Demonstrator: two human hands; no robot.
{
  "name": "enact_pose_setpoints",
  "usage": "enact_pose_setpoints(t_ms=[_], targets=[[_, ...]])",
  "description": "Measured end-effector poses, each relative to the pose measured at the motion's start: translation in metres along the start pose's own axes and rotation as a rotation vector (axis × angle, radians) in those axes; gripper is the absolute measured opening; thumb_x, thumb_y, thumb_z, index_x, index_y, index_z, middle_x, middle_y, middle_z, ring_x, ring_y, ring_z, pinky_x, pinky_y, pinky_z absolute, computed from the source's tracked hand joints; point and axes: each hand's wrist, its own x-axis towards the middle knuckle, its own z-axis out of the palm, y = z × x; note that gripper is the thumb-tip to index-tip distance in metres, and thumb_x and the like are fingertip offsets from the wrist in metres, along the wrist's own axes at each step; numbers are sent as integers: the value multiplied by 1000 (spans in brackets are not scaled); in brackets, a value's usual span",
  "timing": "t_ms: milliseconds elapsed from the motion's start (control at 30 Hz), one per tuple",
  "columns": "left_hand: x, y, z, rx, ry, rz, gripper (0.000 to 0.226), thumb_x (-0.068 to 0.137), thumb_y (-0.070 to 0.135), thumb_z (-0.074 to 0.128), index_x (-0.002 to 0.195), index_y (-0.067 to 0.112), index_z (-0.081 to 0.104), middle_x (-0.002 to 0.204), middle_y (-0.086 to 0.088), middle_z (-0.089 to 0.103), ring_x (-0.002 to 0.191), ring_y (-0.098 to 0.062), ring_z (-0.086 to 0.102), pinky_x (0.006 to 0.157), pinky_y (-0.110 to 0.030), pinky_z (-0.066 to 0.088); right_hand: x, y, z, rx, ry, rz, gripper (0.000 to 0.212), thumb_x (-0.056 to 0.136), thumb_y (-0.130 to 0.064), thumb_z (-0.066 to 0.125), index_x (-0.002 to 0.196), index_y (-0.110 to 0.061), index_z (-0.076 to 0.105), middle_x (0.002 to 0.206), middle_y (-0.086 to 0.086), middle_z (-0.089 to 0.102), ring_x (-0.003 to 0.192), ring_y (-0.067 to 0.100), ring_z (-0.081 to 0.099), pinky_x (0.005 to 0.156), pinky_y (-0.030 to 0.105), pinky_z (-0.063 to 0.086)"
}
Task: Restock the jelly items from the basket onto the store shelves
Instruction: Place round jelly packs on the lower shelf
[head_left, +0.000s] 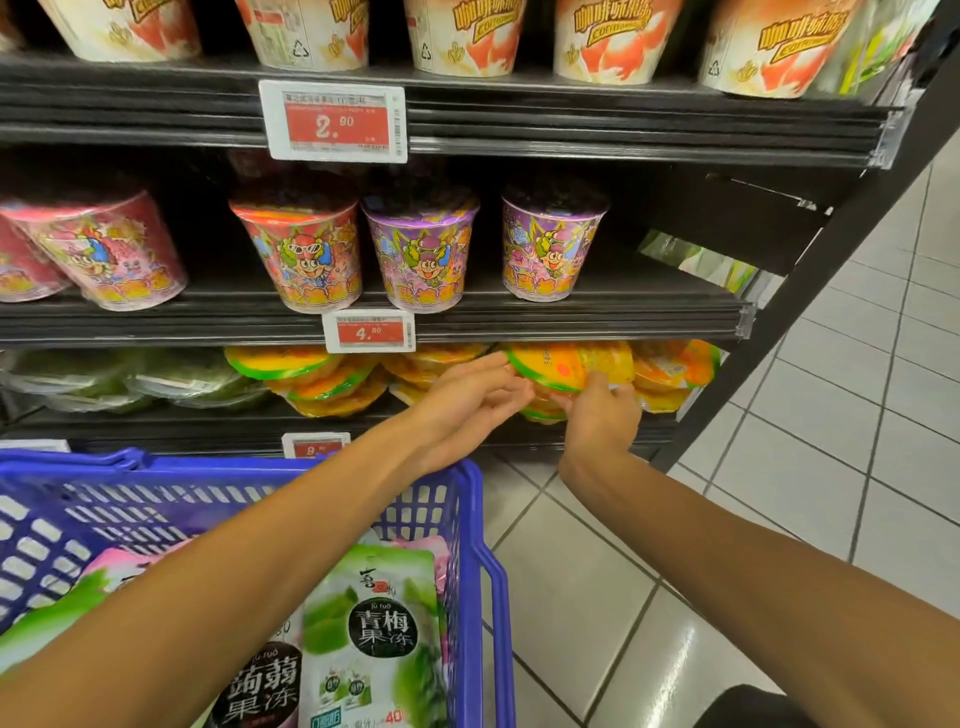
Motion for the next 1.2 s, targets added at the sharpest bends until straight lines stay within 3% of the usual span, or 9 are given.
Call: enact_pose_setpoints(t_ms=[100, 200, 267, 433, 633, 733, 833, 1000, 1200], targets=[[1, 0, -1, 136, 64, -39, 54, 91, -4, 57, 140, 18, 49, 141, -3, 56, 124, -15, 58, 102, -30, 48, -3, 3, 2, 15, -19, -13, 25, 102, -26, 48, 123, -13, 54, 115, 7, 66, 93, 23, 71, 84, 36, 56], [1, 2, -4, 162, 80, -61, 62, 90, -4, 59, 147, 11, 39, 146, -3, 50, 125, -17, 56, 98, -28, 52, -3, 2, 3, 158, -63, 4, 34, 100, -23, 54, 133, -13, 50, 121, 10, 65, 100, 23, 70, 88, 36, 58], [0, 4, -4, 143, 80, -63, 60, 89, -4, 59, 144, 10, 42, 142, -3, 53, 123, -17, 58, 95, -26, 54, -4, 2, 4, 188, -73, 14, 37, 99, -22, 56, 134, -13, 48, 122, 12, 64, 103, 24, 69, 90, 38, 58], [0, 5, -7, 125, 113, -65, 53, 89, -6, 57, 139, 7, 48, 136, -8, 59, 114, -18, 64, 93, -26, 55, -10, 2, 5, 223, -59, 44, 18, 97, -23, 59, 112, -18, 50, 123, 11, 63, 107, 23, 67, 92, 35, 56], [-1, 8, -9, 174, 125, -54, 40, 89, -4, 58, 127, 9, 59, 126, -7, 66, 108, -17, 68, 93, -28, 55, -14, 0, 3, 210, -75, 84, 32, 95, -24, 64, 121, -10, 54, 119, 4, 65, 101, 16, 69, 93, 30, 56], [-5, 11, -10, 250, 139, -48, 29, 91, -1, 58, 115, 12, 64, 114, -3, 70, 104, -17, 70, 91, -29, 56, -16, 0, 2, 203, -73, 112, 36, 93, -23, 66, 125, -9, 56, 116, 5, 66, 96, 13, 69, 84, 23, 57], [-13, 17, -13, 289, 161, -32, 22, 92, 1, 58, 106, 15, 67, 106, -2, 72, 97, -18, 71, 79, -26, 60, -23, -3, 0, 153, -40, 129, 36, 92, -26, 67, 124, -12, 57, 107, 1, 68, 81, 6, 66, 63, 17, 49], [-31, 30, -22, 506, 177, -14, 20, 91, 4, 59, 95, 19, 72, 77, 0, 66, 66, -10, 59, 53, -20, 50, -43, -7, -1, 81, -64, 229, 17, 91, -26, 66, 101, -17, 55, 92, 5, 66, 74, 13, 64, 75, 27, 55], [-67, 53, -48, 712, 112, -86, 21, 90, 2, 56, 92, 16, 71, 59, 7, 61, 52, -7, 50, 46, -20, 40, -87, 2, 13, -57, -286, 305, 11, 94, -14, 61, 86, -10, 55, 77, 3, 54, 62, 11, 53, 43, 17, 47]])
